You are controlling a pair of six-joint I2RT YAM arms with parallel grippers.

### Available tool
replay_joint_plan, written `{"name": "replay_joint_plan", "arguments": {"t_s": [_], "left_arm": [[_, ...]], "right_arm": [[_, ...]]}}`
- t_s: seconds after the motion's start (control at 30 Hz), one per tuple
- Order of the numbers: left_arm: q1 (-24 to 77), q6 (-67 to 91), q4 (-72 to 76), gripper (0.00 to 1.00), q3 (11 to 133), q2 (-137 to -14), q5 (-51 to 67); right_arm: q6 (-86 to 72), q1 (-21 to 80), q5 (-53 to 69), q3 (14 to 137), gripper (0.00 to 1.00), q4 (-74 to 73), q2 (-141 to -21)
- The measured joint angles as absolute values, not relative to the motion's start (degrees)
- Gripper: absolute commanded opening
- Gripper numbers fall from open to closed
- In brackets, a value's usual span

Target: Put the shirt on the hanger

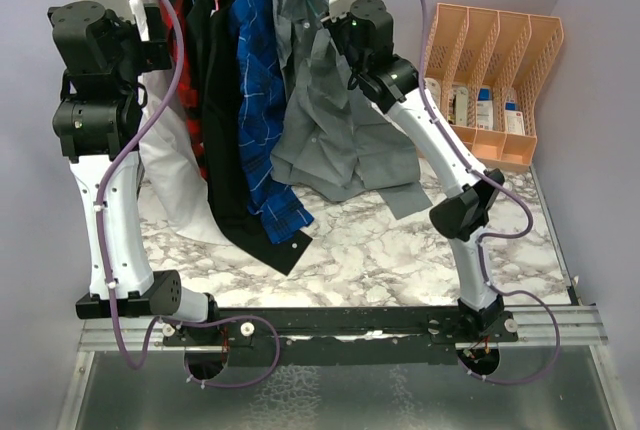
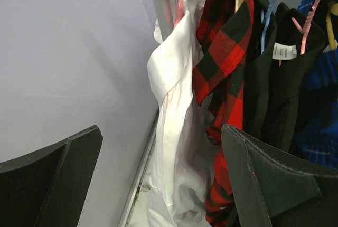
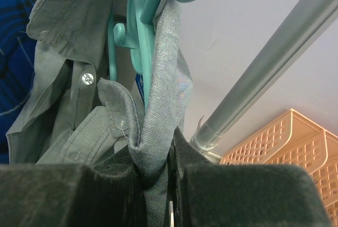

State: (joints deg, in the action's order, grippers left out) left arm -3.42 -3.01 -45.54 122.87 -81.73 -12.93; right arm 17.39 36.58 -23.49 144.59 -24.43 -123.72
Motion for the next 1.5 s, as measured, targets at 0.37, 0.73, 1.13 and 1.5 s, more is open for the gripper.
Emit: {"name": "replay_joint_plan", "arguments": {"t_s": [0.37, 0.73, 1.13, 1.5], "left_arm": [[-2.48, -3.86, -45.5, 0.98, 122.87, -82.5, -12.97], [-2.48, -3.84, -45.54, 0.98, 122.69, -83.94, -12.82], [-2.48, -3.81, -46.17, 0.97, 122.65, -85.45, -10.85], [-1.72, -4.23, -46.87, 0.97, 122.52, -85.73, -10.37]], "right_arm": [[16.1, 34.83, -23.09, 144.59, 0.01, -23.31, -126.43], [13.32, 34.65, -17.15, 122.02, 0.01, -15.38, -110.91], [15.03, 34.65, -15.11, 132.68, 0.01, -16.86, -113.21], [16.25, 34.65, -15.11, 141.69, 0.01, -17.54, -122.52]]}}
